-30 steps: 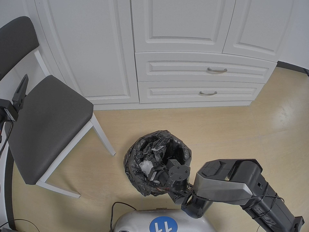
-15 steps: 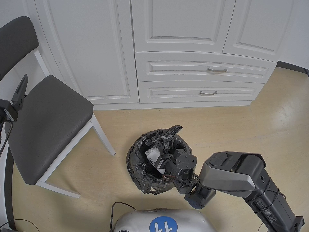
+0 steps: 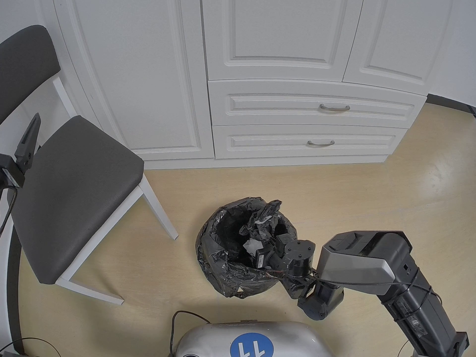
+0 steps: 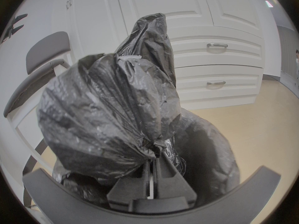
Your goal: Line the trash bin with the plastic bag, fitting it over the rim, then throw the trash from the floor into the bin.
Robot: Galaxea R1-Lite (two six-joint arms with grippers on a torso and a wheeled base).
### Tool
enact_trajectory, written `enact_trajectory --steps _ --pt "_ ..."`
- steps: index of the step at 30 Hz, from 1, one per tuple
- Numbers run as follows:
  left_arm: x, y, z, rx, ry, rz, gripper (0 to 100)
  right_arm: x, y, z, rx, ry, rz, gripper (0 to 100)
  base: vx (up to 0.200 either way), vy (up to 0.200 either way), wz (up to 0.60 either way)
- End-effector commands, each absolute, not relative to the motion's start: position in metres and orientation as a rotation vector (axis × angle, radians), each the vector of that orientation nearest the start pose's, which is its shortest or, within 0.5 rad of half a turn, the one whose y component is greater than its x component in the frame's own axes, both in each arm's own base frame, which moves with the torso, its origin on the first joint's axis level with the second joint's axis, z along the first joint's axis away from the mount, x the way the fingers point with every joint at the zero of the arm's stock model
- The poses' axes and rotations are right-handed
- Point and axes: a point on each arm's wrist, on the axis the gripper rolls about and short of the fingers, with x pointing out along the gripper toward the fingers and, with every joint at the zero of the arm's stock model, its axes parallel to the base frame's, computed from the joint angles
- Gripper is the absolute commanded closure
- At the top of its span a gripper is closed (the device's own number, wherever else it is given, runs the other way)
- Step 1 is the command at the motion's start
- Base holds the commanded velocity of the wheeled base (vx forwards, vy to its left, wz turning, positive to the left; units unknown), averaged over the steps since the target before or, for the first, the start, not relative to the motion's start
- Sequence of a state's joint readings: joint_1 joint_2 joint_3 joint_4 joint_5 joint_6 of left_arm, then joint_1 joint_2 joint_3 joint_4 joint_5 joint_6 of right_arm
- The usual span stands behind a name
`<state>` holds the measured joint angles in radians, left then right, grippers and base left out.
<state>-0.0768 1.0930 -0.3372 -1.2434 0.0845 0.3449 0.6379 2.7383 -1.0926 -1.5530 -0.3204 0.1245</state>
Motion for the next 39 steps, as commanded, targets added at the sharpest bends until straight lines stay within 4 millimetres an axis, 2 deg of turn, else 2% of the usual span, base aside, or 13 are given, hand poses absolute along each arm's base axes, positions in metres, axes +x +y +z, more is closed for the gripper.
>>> enact_trajectory --steps 1,4,12,16,22,31,32,39 --pt "0.130 -0.008 0.250 0.299 -0.484 0.092 0 0.354 0.246 -0.057 0.075 0.094 0.320 100 0.000 0.000 0.00" --pt "0.130 -0.008 0.250 0.299 -0.484 0.092 0 0.356 0.247 -0.055 0.088 0.085 0.327 100 0.000 0.000 0.00" --pt "0.130 -0.008 0.250 0.300 -0.481 0.092 0 0.354 0.271 -0.050 0.248 0.065 0.382 100 0.000 0.000 0.00" --pt "0.131 -0.008 0.249 0.300 -0.478 0.090 0 0.358 0.280 -0.054 0.262 0.043 0.392 100 0.000 0.000 0.00" --pt "0.130 -0.008 0.249 0.302 -0.480 0.090 0 0.370 0.283 -0.065 0.276 0.011 0.372 100 0.000 0.000 0.00" --pt "0.130 -0.008 0.249 0.302 -0.480 0.090 0 0.370 0.283 -0.064 0.278 0.013 0.374 100 0.000 0.000 0.00" --pt "0.130 -0.008 0.249 0.302 -0.480 0.090 0 0.370 0.283 -0.064 0.278 0.014 0.375 0 0.000 0.000 0.00" --pt "0.130 -0.008 0.249 0.302 -0.481 0.091 0 0.369 0.282 -0.064 0.277 0.018 0.376 0 0.000 0.000 0.00"
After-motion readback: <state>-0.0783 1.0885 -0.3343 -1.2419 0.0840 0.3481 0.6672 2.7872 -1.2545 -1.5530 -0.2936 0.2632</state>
